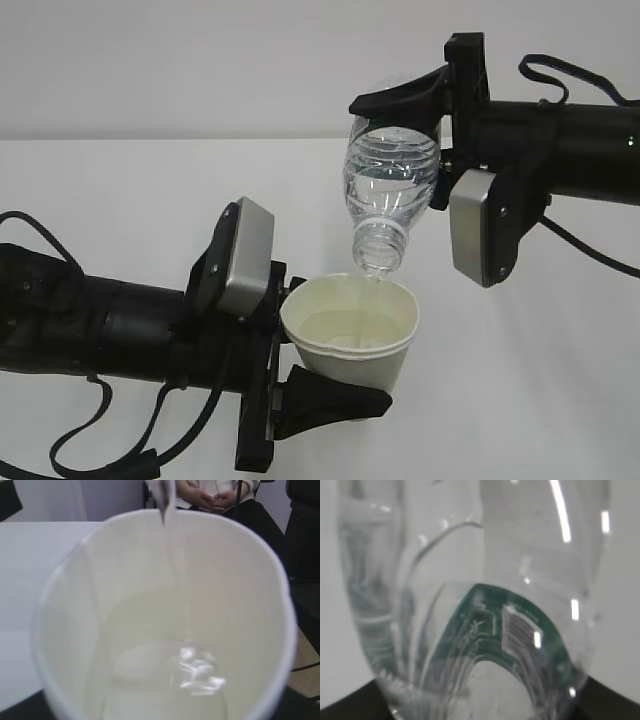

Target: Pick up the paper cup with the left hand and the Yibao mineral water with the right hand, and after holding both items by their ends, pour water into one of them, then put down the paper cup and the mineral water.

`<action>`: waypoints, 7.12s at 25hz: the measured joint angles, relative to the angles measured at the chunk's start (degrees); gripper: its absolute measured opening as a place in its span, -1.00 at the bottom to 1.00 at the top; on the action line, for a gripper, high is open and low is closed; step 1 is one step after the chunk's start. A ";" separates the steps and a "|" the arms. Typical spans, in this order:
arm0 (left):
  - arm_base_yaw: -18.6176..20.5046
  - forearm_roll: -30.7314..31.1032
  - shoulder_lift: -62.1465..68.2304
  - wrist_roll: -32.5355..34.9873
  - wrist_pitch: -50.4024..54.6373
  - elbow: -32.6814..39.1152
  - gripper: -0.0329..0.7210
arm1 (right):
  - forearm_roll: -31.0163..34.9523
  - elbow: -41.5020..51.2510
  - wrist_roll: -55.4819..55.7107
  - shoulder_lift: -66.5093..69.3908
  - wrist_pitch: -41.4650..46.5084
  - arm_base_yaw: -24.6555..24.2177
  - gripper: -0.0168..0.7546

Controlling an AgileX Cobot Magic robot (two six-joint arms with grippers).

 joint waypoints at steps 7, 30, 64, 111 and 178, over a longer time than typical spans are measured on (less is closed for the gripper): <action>0.00 0.00 0.00 0.00 0.00 0.00 0.23 | 0.00 0.00 -0.13 0.00 -0.13 0.00 0.16; 0.00 0.00 0.00 0.00 0.00 0.00 0.23 | 0.00 0.00 -0.17 0.00 -0.17 0.00 0.16; 0.00 -1.26 0.00 0.00 0.00 0.00 0.23 | 0.00 0.00 0.61 0.00 -0.39 0.00 0.17; 0.00 -1.38 0.00 0.00 0.00 0.00 0.23 | 5.73 0.00 17.73 0.00 -2.83 0.00 0.17; 0.00 -2.66 0.00 0.00 -0.66 0.00 0.23 | 16.44 0.00 45.39 0.00 -0.34 0.00 0.17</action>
